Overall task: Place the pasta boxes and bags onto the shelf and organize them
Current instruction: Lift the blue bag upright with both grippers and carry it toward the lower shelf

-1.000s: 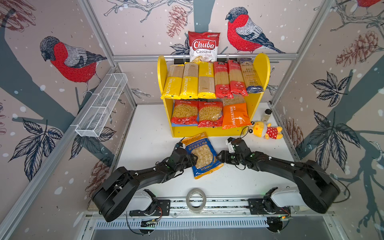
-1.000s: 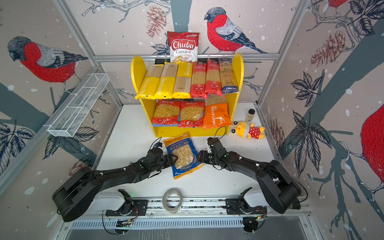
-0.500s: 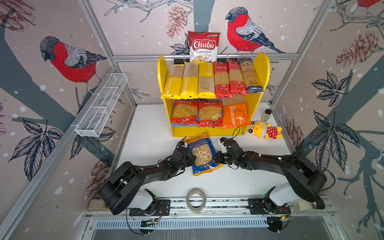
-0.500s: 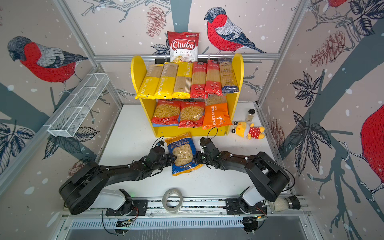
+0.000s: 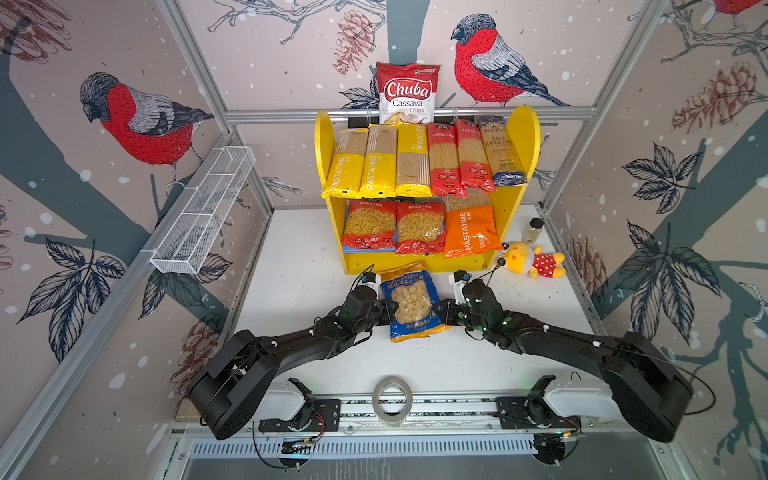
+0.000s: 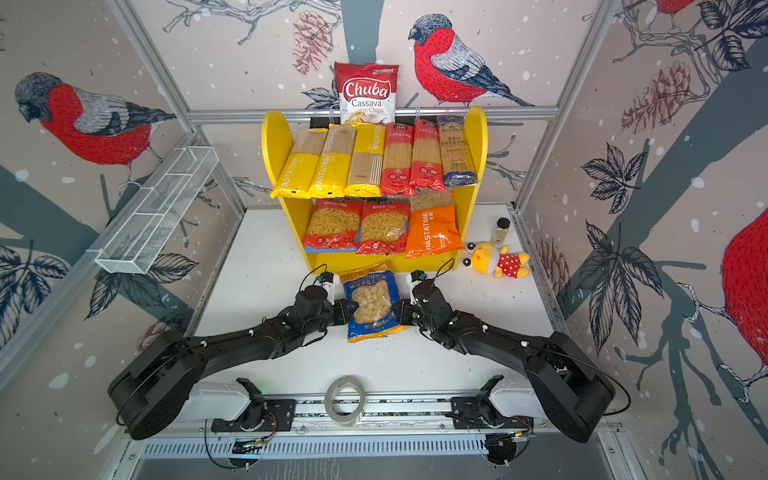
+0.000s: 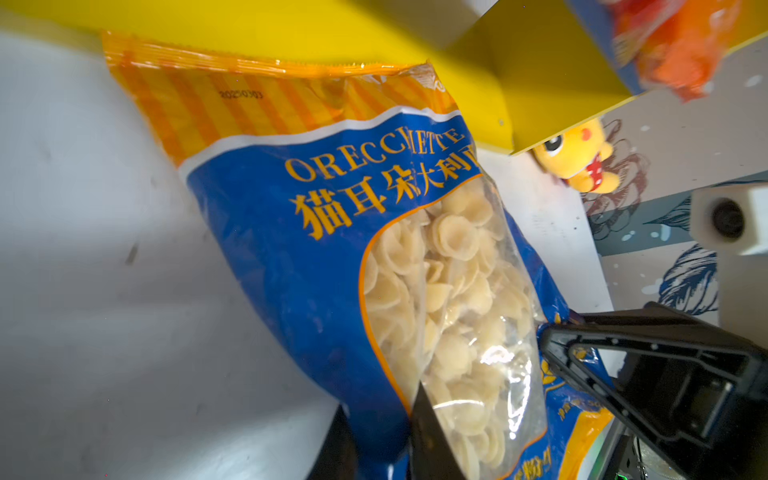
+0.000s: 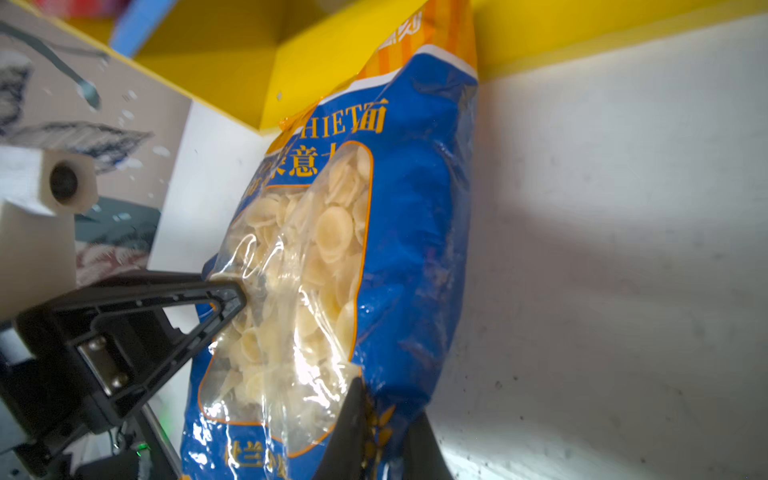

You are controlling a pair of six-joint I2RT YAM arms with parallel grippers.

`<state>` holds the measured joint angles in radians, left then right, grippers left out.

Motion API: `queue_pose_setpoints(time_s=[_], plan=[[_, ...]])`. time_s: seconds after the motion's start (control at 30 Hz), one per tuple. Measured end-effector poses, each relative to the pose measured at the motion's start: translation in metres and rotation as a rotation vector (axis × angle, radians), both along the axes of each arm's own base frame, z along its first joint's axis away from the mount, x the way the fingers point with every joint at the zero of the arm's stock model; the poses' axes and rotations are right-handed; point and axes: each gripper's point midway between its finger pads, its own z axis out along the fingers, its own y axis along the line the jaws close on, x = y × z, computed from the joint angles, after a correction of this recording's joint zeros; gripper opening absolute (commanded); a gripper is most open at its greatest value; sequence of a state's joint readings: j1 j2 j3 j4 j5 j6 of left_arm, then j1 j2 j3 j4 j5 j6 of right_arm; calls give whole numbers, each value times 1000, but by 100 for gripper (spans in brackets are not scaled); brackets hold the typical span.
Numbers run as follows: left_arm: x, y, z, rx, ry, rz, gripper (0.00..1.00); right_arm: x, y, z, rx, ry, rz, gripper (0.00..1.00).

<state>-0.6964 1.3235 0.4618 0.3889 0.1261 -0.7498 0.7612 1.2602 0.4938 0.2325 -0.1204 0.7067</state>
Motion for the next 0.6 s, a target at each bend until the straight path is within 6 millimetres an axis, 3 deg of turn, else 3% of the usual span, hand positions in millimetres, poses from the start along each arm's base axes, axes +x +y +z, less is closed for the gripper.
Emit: queue_pose_setpoints(time_s=[0.17, 0.3, 0.47, 0.6], plan=[[8, -3, 16, -1, -77, -6, 0, 8, -5, 19, 49, -78, -48, 0], [26, -11, 23, 35, -118, -4, 2, 23, -11, 22, 67, -102, -121, 0], [65, -26, 38, 93, -162, 6, 24, 52, -21, 17, 84, -113, -247, 0], [85, -26, 47, 123, -180, 33, 33, 77, -23, 17, 107, -127, -319, 0]])
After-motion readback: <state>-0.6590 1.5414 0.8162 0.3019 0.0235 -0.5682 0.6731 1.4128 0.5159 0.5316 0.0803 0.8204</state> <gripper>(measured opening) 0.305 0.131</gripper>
